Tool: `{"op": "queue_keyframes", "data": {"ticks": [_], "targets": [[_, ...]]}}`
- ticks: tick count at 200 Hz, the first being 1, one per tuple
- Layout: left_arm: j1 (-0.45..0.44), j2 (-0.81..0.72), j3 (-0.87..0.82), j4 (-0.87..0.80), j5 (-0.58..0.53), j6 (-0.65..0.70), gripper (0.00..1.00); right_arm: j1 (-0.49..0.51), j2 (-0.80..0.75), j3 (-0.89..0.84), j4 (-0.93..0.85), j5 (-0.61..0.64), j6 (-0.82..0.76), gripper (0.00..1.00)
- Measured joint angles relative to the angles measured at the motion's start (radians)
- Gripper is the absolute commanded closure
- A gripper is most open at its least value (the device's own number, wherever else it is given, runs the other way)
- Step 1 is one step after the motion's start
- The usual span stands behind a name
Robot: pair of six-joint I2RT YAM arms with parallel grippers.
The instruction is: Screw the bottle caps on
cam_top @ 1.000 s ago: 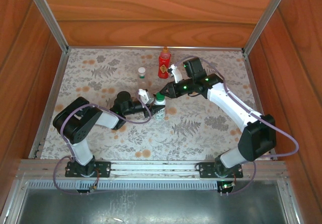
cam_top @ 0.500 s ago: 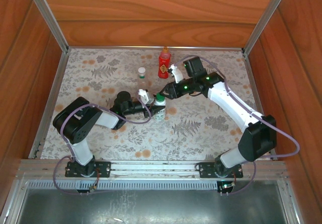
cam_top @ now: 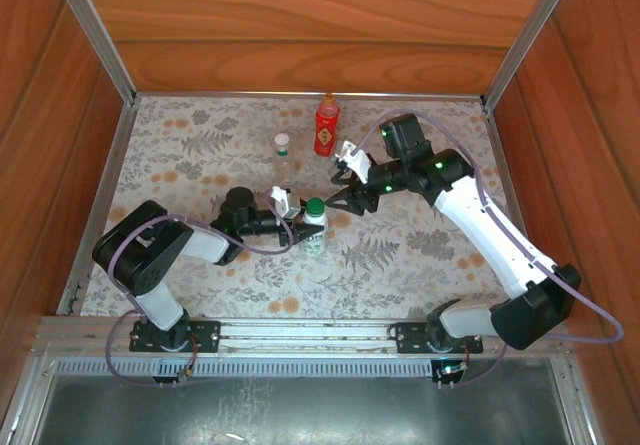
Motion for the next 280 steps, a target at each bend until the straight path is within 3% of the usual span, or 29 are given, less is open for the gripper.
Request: {"op": "queue_keyframes", "data": {"ticks": [38,82,153,280], "targets": [[0.009,-0.037,-0.018,-0.046,0.051,0.004,0.47,0.08,0.082,0.079,-0.11,0.026,-0.249,0.36],[0.009,-0.056,-0.035,-0.058,0.071,0.036,0.47,0.123,0.195,0.161,-0.175,0.052,-0.38,0.36],[0.011,-0.059,-0.039,-0.063,0.08,0.059,0.47,0.129,0.297,0.23,-0.244,0.06,-0.439,0.39],[0.012,-0.059,-0.037,-0.069,0.088,0.066,0.47,0.143,0.307,0.232,-0.274,0.083,-0.446,0.48]]}}
